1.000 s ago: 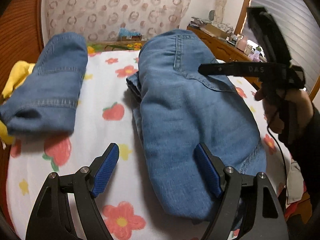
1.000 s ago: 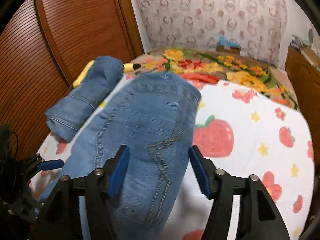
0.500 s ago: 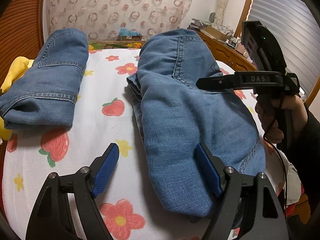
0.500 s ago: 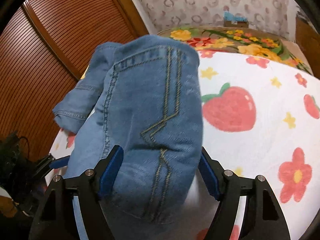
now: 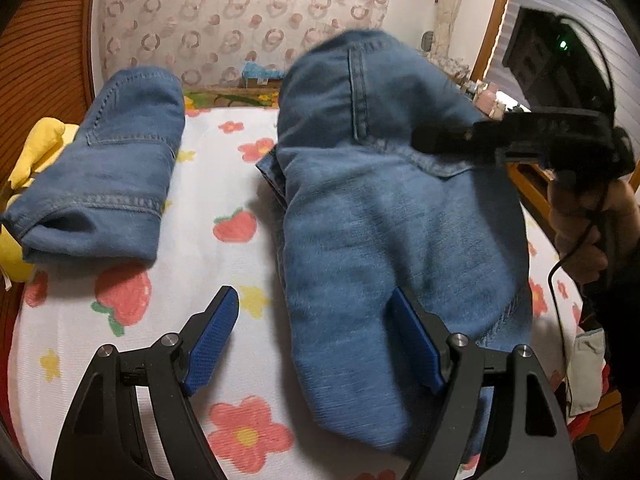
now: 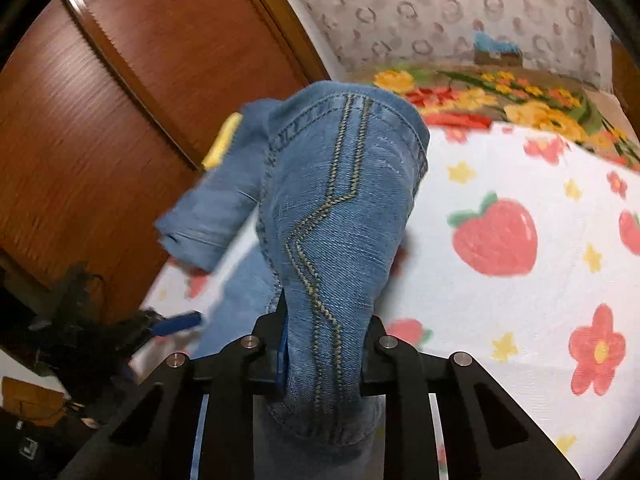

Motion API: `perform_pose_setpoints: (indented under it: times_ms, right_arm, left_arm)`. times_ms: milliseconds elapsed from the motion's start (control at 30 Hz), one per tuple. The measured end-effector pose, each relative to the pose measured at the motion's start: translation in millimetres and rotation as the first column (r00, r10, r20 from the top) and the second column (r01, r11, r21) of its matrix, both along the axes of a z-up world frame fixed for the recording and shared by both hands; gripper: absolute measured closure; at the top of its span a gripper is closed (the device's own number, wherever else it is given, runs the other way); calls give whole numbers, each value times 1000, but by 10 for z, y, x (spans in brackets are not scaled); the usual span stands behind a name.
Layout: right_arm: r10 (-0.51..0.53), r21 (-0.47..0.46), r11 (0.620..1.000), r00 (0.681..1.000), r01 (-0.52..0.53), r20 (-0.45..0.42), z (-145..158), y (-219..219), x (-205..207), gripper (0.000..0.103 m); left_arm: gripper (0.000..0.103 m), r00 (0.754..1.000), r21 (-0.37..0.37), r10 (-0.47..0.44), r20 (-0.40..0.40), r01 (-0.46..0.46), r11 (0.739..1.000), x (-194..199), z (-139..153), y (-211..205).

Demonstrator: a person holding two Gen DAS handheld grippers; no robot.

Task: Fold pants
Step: 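Close the right tool on the folded jeans and lift them, then carry the jeans onto the folded jeans by the yellow plush, open right tool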

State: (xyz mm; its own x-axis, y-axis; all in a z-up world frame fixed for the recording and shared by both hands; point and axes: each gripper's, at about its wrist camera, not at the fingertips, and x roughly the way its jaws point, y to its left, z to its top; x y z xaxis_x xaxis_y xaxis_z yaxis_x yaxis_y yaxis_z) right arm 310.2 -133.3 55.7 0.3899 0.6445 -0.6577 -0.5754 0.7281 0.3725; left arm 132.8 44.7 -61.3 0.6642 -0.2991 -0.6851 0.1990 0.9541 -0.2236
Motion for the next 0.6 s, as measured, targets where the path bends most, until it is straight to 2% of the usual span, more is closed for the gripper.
perform_pose_setpoints:
  times_ms: [100,300,400,600]
  right_arm:
    - [22,35,999,999,-23,35,238,91,-71,81]
    - [74,49,996,989,-81,128,747,413,-128,81]
    - [117,48,991,977,-127,176,1012,683,-138,81]
    - [186,80,976,964,-204,191,1261,1133,-9,81]
  left_arm:
    - [23,999,-21,15,46,-14,1000,-29,164,79]
    - [23,985,-56,74,159,-66,996,-6,606,367]
    - [23,970,-64,117,214,-105,992,29,839,563]
    - [23,926,-81,224,304,-210,974,74,1293,1067]
